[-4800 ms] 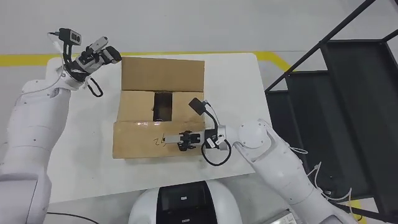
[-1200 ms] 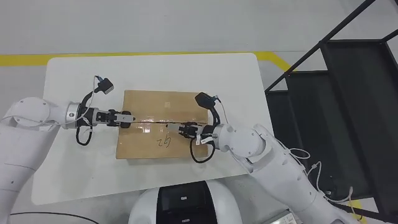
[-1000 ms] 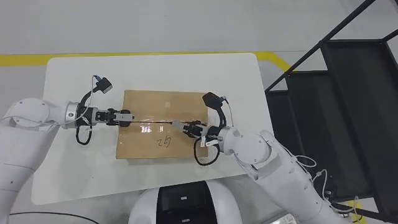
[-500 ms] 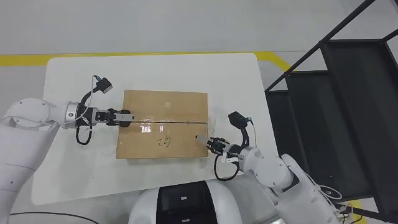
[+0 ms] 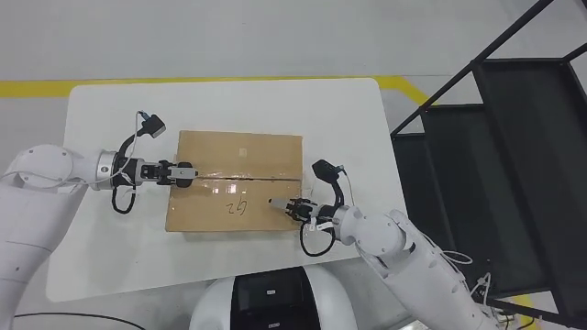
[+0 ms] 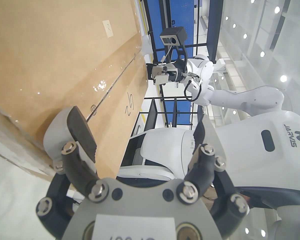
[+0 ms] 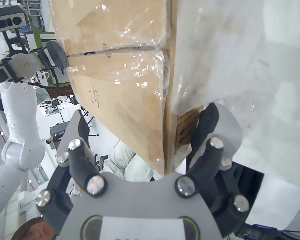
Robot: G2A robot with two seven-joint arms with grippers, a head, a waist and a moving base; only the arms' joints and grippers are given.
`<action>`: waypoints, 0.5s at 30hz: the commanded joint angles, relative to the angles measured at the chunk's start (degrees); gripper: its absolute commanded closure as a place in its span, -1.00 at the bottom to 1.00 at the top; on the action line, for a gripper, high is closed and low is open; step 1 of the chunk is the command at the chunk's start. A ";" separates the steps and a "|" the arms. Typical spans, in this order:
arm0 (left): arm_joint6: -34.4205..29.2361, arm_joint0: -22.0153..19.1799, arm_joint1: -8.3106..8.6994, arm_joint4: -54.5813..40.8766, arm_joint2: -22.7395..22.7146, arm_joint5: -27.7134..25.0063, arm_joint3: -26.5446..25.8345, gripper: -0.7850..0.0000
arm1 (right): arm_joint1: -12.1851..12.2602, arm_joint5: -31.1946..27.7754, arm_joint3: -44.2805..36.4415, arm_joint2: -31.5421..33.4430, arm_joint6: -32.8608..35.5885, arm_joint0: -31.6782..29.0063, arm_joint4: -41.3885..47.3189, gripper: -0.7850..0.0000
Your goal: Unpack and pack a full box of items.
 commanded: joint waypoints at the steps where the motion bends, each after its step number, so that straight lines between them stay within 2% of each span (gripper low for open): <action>1: 0.00 0.00 0.00 0.00 0.00 0.00 0.00 -1.00 | -0.15 -0.93 0.88 -0.36 -0.84 1.02 -0.15 -1.00; 15: 0.00 0.00 0.00 0.00 0.00 0.00 0.00 -1.00 | -0.87 -2.50 3.01 -0.86 -8.61 2.84 -1.42 -1.00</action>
